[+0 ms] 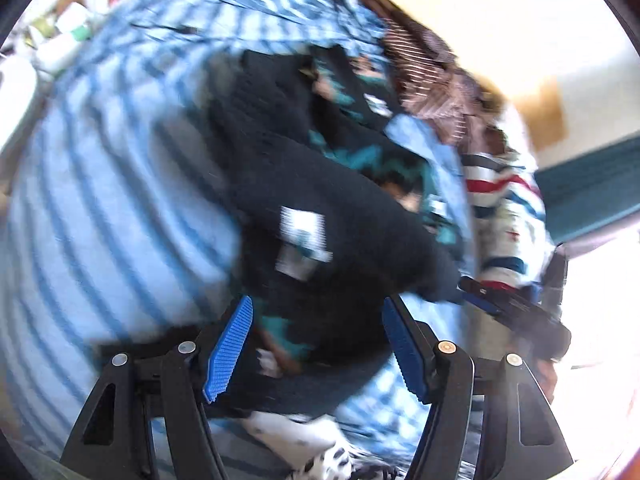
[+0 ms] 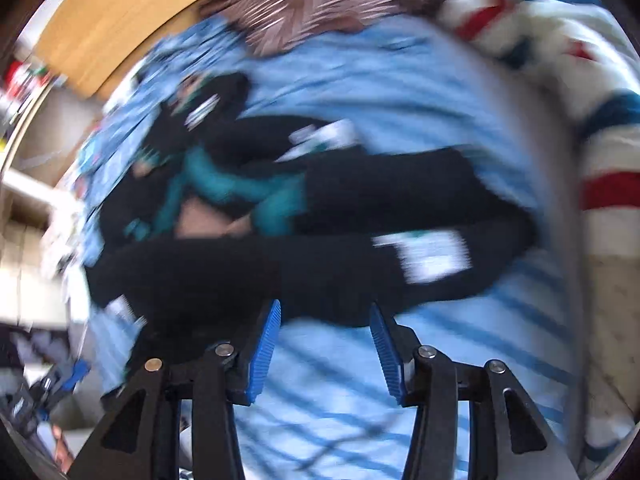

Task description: Fold clothes

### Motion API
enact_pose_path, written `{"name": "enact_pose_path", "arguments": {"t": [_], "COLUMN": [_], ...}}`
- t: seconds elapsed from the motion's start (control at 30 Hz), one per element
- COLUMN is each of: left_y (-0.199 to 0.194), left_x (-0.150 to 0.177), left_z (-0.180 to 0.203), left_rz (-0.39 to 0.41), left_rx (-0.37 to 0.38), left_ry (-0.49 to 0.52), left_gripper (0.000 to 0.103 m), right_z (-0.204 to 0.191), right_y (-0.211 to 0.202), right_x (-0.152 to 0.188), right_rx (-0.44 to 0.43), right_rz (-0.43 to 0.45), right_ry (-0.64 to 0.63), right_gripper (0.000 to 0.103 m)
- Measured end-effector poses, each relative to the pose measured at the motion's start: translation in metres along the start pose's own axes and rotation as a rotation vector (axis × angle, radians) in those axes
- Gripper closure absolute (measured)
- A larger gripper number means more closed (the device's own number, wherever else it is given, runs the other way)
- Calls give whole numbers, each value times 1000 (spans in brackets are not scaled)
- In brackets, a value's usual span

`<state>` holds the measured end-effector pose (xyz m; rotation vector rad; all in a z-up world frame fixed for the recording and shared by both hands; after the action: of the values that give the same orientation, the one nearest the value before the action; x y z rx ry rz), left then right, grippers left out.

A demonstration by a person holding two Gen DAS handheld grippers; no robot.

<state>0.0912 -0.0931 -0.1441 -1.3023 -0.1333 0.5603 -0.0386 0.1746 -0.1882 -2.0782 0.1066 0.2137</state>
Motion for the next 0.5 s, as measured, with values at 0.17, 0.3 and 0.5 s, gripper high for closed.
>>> {"name": "enact_pose_path", "arguments": {"t": [0.17,0.3,0.5], "left_y": [39,71,72], "left_x": [2,17,20], "left_z": [-15,4,12], "left_rz": [-109,-211,-76], "left_rx": [-41,-46,-93], "left_ry": [-32,32,27], "left_gripper": [35,35,81], "right_z": [-82,-114,-123], "right_y": [53,70,80], "right_x": [8,11,12], "right_rx": [-138,-168,-137], "right_rz": [-146,-195,-227], "right_ry": [-232,-319,-368], "right_gripper": [39,37,31]}}
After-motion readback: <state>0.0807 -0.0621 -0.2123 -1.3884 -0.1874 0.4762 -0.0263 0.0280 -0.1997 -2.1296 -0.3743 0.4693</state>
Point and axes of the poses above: each gripper's, at about its wrist camera, not at the fingertips, and y roughly the way its jaws point, z to its right, x to its underside, the point moved 6 cm from there along y, roughly the way its jaws point, and after that the axes turned 11 degrees about -x, right-handed, at the moved point
